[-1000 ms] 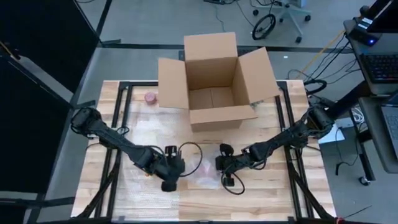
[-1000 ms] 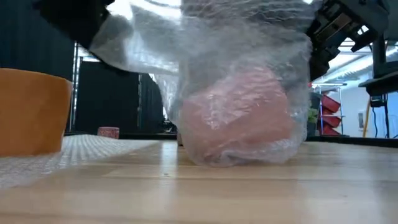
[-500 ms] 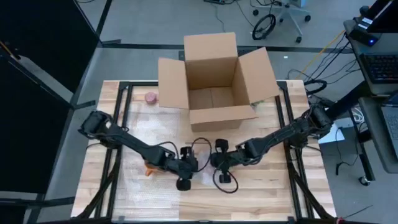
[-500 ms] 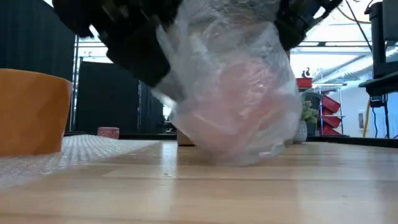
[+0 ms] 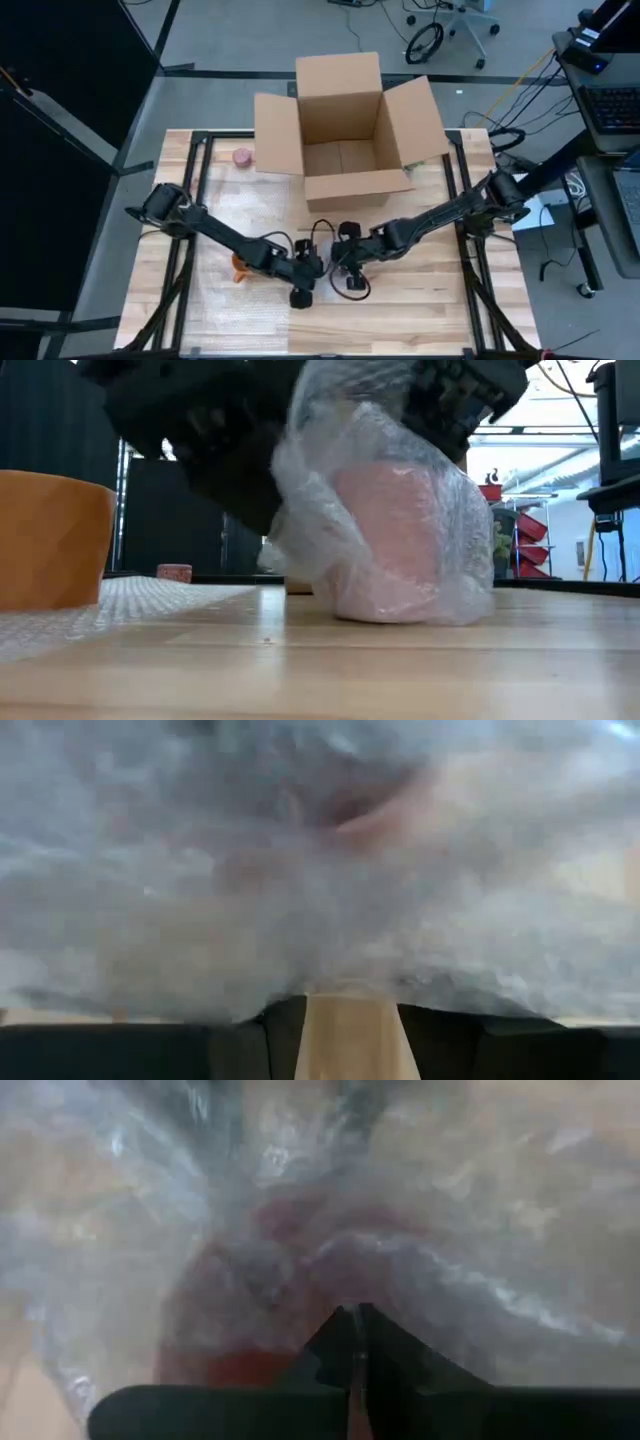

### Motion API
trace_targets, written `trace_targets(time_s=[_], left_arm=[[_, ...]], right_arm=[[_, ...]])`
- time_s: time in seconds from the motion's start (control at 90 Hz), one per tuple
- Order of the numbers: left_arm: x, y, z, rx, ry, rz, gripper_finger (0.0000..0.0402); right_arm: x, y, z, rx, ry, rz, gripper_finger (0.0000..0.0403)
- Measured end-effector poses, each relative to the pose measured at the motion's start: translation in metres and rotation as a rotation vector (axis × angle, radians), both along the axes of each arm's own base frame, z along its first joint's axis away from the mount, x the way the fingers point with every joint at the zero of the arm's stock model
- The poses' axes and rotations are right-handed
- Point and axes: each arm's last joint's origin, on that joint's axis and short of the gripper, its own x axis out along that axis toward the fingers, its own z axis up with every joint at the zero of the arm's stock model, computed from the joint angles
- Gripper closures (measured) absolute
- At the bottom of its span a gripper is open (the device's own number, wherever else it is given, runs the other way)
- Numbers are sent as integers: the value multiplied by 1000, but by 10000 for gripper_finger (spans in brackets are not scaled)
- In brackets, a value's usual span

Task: Wrap mug
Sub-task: Wrap the pink cup with the bubble wrap

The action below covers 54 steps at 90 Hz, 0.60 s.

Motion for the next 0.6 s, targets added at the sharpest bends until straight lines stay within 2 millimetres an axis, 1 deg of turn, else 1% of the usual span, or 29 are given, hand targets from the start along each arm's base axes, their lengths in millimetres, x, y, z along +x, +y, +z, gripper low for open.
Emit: trace_targets(time_s=[0.111, 0.244, 0.444, 0.6], left_arm=[[-2, -2, 12, -30, -34, 8, 265], [-2, -3, 20, -46, -77, 12, 265], [5, -6, 34, -44, -138, -3, 265], [8, -8, 41, -28, -164, -22, 265]], right_arm=[[1, 0, -4, -1, 9, -3, 403], [2, 1, -7, -1, 14, -5, 403], [2, 1, -9, -2, 23, -3, 403], [2, 1, -10, -6, 24, -6, 403]])
